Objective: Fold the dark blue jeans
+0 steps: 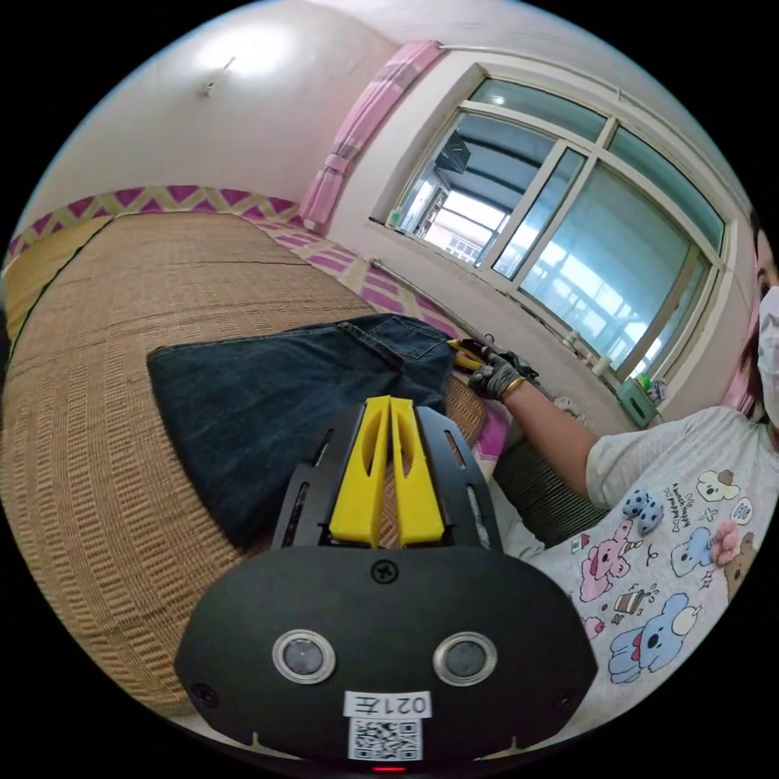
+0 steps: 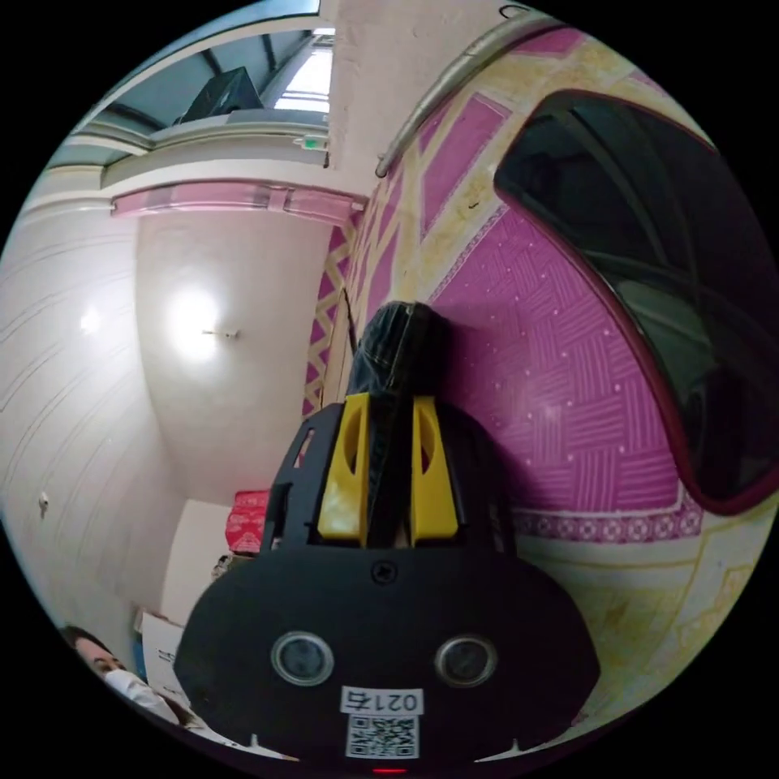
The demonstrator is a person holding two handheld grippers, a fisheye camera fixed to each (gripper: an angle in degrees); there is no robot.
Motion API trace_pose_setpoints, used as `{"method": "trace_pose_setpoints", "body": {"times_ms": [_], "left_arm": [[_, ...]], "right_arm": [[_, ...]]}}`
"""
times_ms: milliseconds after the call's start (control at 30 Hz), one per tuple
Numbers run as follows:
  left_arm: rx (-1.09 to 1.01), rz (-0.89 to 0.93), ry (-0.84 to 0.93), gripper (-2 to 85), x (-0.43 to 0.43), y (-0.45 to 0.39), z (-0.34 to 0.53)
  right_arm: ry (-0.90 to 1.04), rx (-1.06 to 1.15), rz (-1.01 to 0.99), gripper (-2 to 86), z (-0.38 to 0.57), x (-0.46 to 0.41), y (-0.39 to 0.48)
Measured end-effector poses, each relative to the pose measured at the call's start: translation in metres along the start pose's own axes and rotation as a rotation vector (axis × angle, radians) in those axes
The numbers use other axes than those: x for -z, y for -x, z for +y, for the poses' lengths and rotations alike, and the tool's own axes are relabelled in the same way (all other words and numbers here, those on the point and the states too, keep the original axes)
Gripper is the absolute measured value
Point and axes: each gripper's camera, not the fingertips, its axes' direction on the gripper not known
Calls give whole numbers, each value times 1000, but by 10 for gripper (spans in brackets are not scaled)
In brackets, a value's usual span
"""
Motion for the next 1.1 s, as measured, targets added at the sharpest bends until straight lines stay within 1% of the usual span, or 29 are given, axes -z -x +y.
{"method": "trace_pose_setpoints", "body": {"times_ms": [67,133,200,233,300,333,367,400,433,500,533,600,633,700,800,900,967,1100], "left_arm": [[33,-6,-14,-10,25,19,10],[55,-17,-17,-9,43,34,18],[75,-24,-19,-9,60,48,28],[89,-27,-23,-9,71,56,34],[112,-27,-33,-9,87,70,44],[130,-26,-41,-9,97,78,50],[146,-23,-47,-9,107,87,57],[153,-21,-51,-9,112,91,60],[167,-22,-60,-9,122,99,66],[191,-35,-70,-9,138,111,76],[207,-41,-71,-9,148,119,83],[225,-42,-78,-9,163,130,93],[232,-47,-80,-9,175,137,99],[234,-63,-84,-9,194,146,107],[239,-100,-87,-9,219,162,117],[220,-56,-130,-10,227,180,108],[187,3,-169,-10,225,191,83],[148,-20,-160,-10,198,210,36]], "right_arm": [[-29,41,-35,37,10,0,17],[-35,207,-7,27,29,-2,70],[-23,545,108,22,84,-19,176],[-16,643,141,21,104,-27,204],[18,1027,248,19,206,-67,300],[26,1122,265,20,235,-79,317],[57,1303,287,20,297,-105,344],[103,1464,305,21,359,-133,358],[134,1532,306,21,389,-147,361],[289,1736,302,22,494,-210,346],[335,1771,307,22,517,-227,337],[535,1853,406,22,589,-297,284],[554,1858,430,21,599,-309,271],[459,1826,397,18,614,-307,257],[482,1778,380,18,621,-306,260],[538,1840,429,20,646,-321,238],[499,1866,449,22,655,-317,234],[545,1823,430,32,648,-315,228]]}}
